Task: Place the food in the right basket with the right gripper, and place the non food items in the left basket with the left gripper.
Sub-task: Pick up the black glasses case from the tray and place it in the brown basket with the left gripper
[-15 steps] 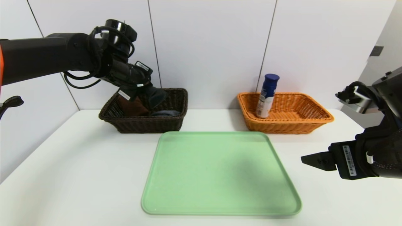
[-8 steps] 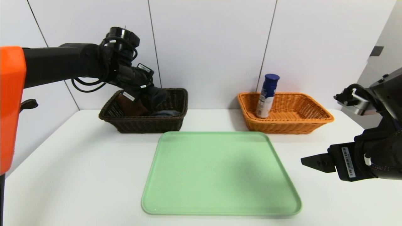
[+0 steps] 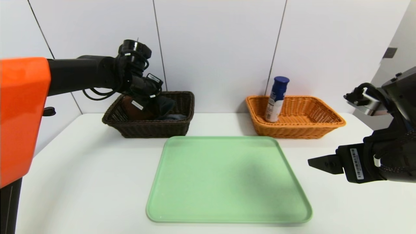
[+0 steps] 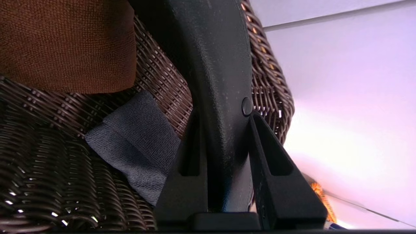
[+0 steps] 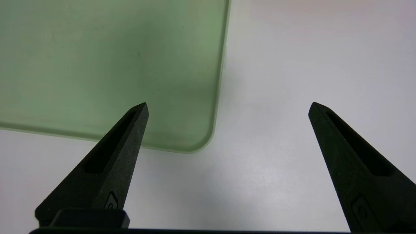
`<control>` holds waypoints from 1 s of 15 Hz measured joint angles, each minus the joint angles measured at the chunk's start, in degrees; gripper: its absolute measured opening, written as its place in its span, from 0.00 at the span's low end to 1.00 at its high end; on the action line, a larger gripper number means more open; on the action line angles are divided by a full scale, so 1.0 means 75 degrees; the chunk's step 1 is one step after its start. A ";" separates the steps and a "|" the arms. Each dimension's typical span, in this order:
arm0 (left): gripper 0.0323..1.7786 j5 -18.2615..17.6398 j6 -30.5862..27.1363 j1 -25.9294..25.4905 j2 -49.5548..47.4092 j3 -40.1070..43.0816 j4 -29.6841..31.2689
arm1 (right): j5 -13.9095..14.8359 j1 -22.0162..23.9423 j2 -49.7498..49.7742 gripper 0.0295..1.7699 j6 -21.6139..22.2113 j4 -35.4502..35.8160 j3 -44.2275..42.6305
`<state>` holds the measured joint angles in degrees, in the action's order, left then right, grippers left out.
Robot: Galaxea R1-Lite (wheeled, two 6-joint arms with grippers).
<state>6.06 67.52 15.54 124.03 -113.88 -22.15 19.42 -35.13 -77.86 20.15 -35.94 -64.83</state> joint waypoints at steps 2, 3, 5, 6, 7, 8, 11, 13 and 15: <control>0.21 0.0003 -0.0021 -0.0003 0.0057 0.0000 0.0010 | 0.0000 0.0003 -0.0015 0.96 -0.0005 0.0008 0.0005; 0.21 0.0003 -0.0018 0.0000 0.0089 -0.0005 0.0010 | 0.0000 0.0000 -0.0018 0.96 -0.0008 0.0011 0.0005; 0.30 0.0003 -0.0011 0.0000 0.0148 -0.0005 0.0010 | -0.0007 0.0003 -0.0026 0.96 -0.0005 0.0007 0.0005; 0.38 0.0003 -0.0011 0.0000 0.0171 -0.0005 0.0010 | -0.0003 0.0000 -0.0029 0.96 -0.0005 0.0008 0.0005; 0.45 0.0003 -0.0010 0.0000 0.0189 -0.0005 0.0015 | -0.0003 0.0000 -0.0033 0.96 -0.0008 0.0008 0.0008; 0.51 0.0007 -0.0010 -0.0003 0.0197 -0.0005 0.0085 | 0.0000 0.0000 -0.0034 0.96 -0.0005 0.0011 0.0008; 0.66 0.0007 -0.0021 -0.0011 0.0206 -0.0005 0.0124 | -0.0003 0.0000 -0.0034 0.96 -0.0005 0.0015 0.0008; 0.72 0.0003 -0.0059 -0.0011 0.0200 -0.0005 0.0124 | -0.0003 0.0000 -0.0034 0.96 -0.0005 0.0018 0.0008; 0.78 0.0015 -0.0124 -0.0018 0.0185 -0.0005 0.0114 | -0.0007 0.0000 -0.0023 0.96 -0.0008 0.0018 0.0008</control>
<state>6.17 66.60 15.41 125.42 -113.92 -21.30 19.37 -35.13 -78.03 20.09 -35.80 -64.77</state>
